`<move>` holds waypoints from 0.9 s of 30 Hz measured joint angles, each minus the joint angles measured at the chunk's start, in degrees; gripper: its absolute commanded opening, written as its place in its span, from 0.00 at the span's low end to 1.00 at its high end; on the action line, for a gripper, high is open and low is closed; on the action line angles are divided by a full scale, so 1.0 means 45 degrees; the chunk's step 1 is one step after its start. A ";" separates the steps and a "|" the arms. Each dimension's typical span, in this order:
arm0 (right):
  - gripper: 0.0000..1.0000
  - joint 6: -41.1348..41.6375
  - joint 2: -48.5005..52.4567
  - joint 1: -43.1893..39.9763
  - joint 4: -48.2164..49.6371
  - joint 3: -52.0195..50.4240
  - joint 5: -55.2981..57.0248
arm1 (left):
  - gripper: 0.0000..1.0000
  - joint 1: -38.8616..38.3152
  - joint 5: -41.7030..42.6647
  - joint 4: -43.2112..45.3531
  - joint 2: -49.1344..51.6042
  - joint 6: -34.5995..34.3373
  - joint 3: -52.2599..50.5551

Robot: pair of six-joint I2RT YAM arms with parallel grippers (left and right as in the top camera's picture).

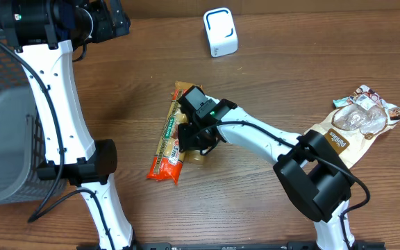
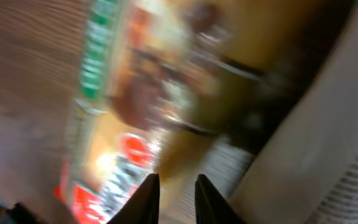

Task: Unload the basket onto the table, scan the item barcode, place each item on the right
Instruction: 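Grasp the Pantene tube with the right gripper and lift it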

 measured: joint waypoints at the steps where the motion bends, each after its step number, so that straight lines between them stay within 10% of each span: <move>1: 0.21 0.0015 0.0005 -0.0053 -0.0335 0.0000 0.0073 | 1.00 0.0000 0.0005 0.0000 0.0000 0.0000 0.0000; 17: 0.25 -0.0583 0.0005 -0.2846 -0.4153 0.0005 0.2880 | 1.00 0.0000 0.0000 0.0000 0.0000 0.0000 0.0000; 27: 0.73 -0.1666 -0.0160 -0.5625 -0.3769 0.0000 0.1933 | 0.99 0.0000 0.0000 0.0000 0.0000 0.0000 0.0000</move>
